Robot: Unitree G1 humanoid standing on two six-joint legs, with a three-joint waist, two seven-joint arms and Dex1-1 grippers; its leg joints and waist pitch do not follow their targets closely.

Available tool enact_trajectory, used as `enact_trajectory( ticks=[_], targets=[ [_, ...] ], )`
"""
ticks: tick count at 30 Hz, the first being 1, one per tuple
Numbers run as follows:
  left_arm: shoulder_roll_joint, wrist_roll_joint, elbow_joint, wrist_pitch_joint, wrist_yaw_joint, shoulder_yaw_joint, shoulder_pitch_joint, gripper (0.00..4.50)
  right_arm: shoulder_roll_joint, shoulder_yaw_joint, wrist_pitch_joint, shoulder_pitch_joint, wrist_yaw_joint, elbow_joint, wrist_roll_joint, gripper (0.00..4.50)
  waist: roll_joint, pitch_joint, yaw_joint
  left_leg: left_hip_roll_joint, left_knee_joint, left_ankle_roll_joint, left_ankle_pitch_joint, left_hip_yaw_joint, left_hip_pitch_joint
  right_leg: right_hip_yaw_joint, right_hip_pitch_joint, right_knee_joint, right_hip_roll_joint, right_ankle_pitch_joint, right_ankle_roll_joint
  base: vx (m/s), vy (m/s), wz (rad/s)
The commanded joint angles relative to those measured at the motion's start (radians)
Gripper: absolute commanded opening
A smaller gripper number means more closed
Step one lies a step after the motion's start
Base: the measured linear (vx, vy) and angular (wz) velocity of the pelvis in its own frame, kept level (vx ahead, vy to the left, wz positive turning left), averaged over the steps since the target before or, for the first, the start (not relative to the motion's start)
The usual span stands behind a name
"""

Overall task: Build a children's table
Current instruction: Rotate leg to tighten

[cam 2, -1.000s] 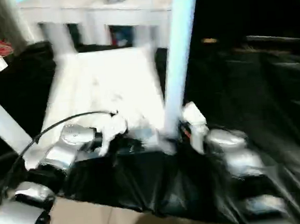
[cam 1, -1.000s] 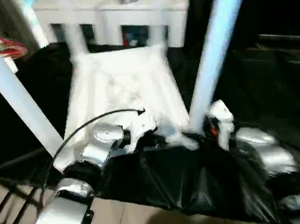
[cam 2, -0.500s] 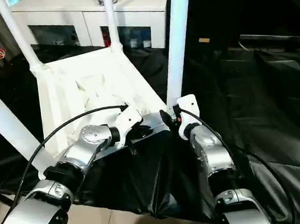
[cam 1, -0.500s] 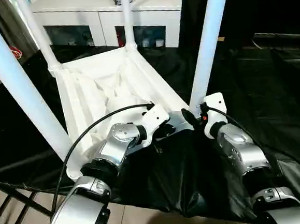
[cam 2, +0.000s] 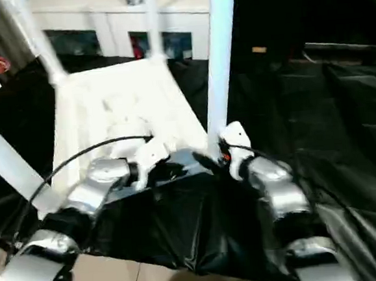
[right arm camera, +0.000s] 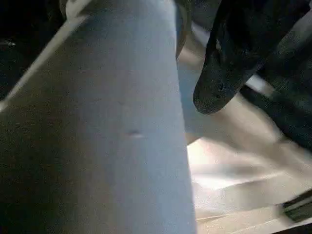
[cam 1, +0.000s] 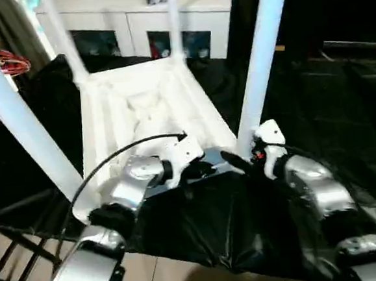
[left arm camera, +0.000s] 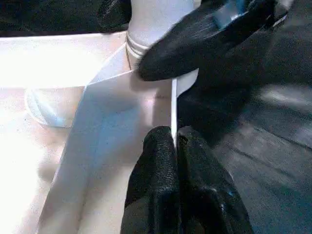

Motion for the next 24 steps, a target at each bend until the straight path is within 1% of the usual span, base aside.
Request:
enact_trajectory(
  ticks=[1,2,3,5,6,8,9,10,12,13,14,15,17,18,21,22,23,24],
  targets=[
    [-0.015,-0.061,-0.042,-0.053,-0.039,0.006,-0.007,0.00,-0.001,0.090,0.016,0.022,0.153,-0.059,0.033,3.74,-0.017,-0.062,0.009,0.067,-0.061,0.103,-0.207,-0.029,0.016,0.051,0.051,-0.078,-0.085,-0.235,-0.205,0.000,0.000,0.00],
    [-0.015,-0.061,-0.042,-0.053,-0.039,0.006,-0.007,0.00,-0.001,0.090,0.016,0.022,0.153,-0.059,0.033,3.74,-0.017,-0.062,0.011,0.068,-0.060,0.104,-0.209,-0.029,0.016,0.051,0.051,-0.078,-0.086,-0.238,-0.204,0.000,0.000,0.00],
    [-0.002,-0.065,-0.044,-0.049,-0.062,0.008,-0.008,0.00,-0.025,0.103,0.024,0.036,0.213,-0.084,0.042,3.74,-0.014,-0.061,0.014,0.069,-0.061,0.100,-0.211,-0.030,0.016,0.052,0.048,-0.078,-0.087,-0.245,-0.207,0.000,0.000,0.00],
    [0.010,-0.070,-0.049,-0.042,-0.093,0.005,-0.007,0.00,-0.040,0.111,0.028,0.047,0.251,-0.100,0.044,3.74,-0.017,-0.060,0.019,0.069,-0.062,0.095,-0.220,-0.029,0.018,0.051,0.048,-0.080,-0.086,-0.262,-0.203,0.000,0.000,0.00],
    [0.022,-0.072,-0.055,-0.037,-0.126,-0.002,-0.003,0.00,-0.050,0.116,0.034,0.057,0.281,-0.115,0.050,3.74,-0.019,-0.060,0.027,0.071,-0.063,0.091,-0.221,-0.030,0.018,0.053,0.047,-0.079,-0.090,-0.280,-0.196,0.000,0.000,0.00],
    [0.029,-0.072,-0.057,-0.034,-0.141,-0.005,-0.003,0.00,-0.059,0.121,0.041,0.064,0.303,-0.122,0.053,3.74,-0.019,-0.061,0.028,0.072,-0.063,0.088,-0.215,-0.030,0.018,0.052,0.047,-0.078,-0.090,-0.272,-0.196,0.000,0.000,0.00],
    [0.034,-0.072,-0.059,-0.033,-0.151,-0.007,-0.003,0.00,-0.066,0.125,0.046,0.069,0.318,-0.127,0.055,3.74,-0.023,-0.061,0.029,0.072,-0.063,0.089,-0.211,-0.030,0.018,0.052,0.047,-0.078,-0.089,-0.262,-0.200,0.000,0.000,0.00],
    [0.040,-0.073,-0.061,-0.031,-0.166,-0.010,-0.003,0.00,-0.073,0.130,0.056,0.076,0.338,-0.138,0.061,3.74,-0.021,-0.062,0.030,0.072,-0.063,0.089,-0.205,-0.030,0.018,0.052,0.047,-0.075,-0.090,-0.253,-0.204,0.000,0.000,0.00],
    [0.047,-0.074,-0.061,-0.032,-0.186,-0.013,-0.004,0.00,-0.092,0.146,0.080,0.088,0.381,-0.165,0.069,3.74,-0.022,-0.061,0.031,0.072,-0.063,0.093,-0.203,-0.030,0.017,0.052,0.047,-0.075,-0.088,-0.246,-0.204,0.000,0.000,0.00],
    [0.047,-0.074,-0.061,-0.032,-0.189,-0.013,-0.004,0.00,-0.095,0.149,0.082,0.089,0.386,-0.168,0.069,3.47,-0.022,-0.062,0.033,0.072,-0.062,0.094,-0.198,-0.030,0.019,0.052,0.047,-0.074,-0.089,-0.240,-0.206,0.000,0.000,0.00],
    [0.047,-0.074,-0.061,-0.032,-0.190,-0.013,-0.004,0.00,-0.096,0.150,0.083,0.090,0.388,-0.169,0.069,3.47,-0.021,-0.061,0.033,0.072,-0.062,0.094,-0.197,-0.030,0.018,0.052,0.047,-0.074,-0.090,-0.241,-0.207,0.000,0.000,0.00],
    [0.048,-0.073,-0.058,-0.033,-0.203,-0.013,-0.005,0.00,-0.105,0.161,0.088,0.093,0.409,-0.176,0.066,3.47,-0.024,-0.061,0.035,0.071,-0.062,0.089,-0.200,-0.029,0.018,0.052,0.047,-0.076,-0.091,-0.253,-0.204,0.000,0.000,0.00],
    [0.050,-0.074,-0.058,-0.033,-0.210,-0.015,-0.004,0.00,-0.109,0.163,0.089,0.095,0.420,-0.181,0.063,3.35,-0.024,-0.061,0.037,0.071,-0.062,0.088,-0.200,-0.029,0.019,0.052,0.047,-0.077,-0.091,-0.262,-0.201,0.000,0.000,0.00],
    [0.052,-0.075,-0.059,-0.035,-0.216,-0.018,-0.003,0.00,-0.114,0.167,0.095,0.098,0.437,-0.186,0.062,3.13,-0.024,-0.061,0.041,0.071,-0.061,0.088,-0.198,-0.029,0.019,0.053,0.046,-0.077,-0.092,-0.270,-0.195,0.000,0.000,0.00],
    [0.057,-0.076,-0.060,-0.035,-0.222,-0.021,-0.002,0.00,-0.126,0.175,0.099,0.098,0.443,-0.198,0.057,2.94,-0.025,-0.061,0.045,0.072,-0.062,0.086,-0.195,-0.030,0.020,0.052,0.045,-0.078,-0.091,-0.278,-0.190,0.000,0.000,0.00],
    [0.057,-0.076,-0.060,-0.035,-0.222,-0.021,-0.002,0.00,-0.126,0.175,0.099,0.098,0.443,-0.198,0.057,2.94,-0.025,-0.061,0.045,0.072,-0.061,0.085,-0.195,-0.029,0.020,0.052,0.045,-0.078,-0.091,-0.278,-0.189,0.000,0.000,0.00],
    [0.058,-0.076,-0.060,-0.035,-0.222,-0.022,-0.002,0.00,-0.129,0.175,0.103,0.098,0.445,-0.200,0.059,2.74,-0.025,-0.061,0.046,0.072,-0.061,0.084,-0.196,-0.029,0.021,0.052,0.045,-0.077,-0.091,-0.277,-0.189,0.000,0.000,0.00],
    [0.058,-0.076,-0.061,-0.035,-0.223,-0.022,-0.002,0.00,-0.131,0.175,0.107,0.098,0.447,-0.202,0.060,2.65,-0.025,-0.062,0.047,0.071,-0.061,0.084,-0.194,-0.029,0.021,0.052,0.046,-0.077,-0.091,-0.273,-0.189,0.000,0.000,0.00]
  ],
)
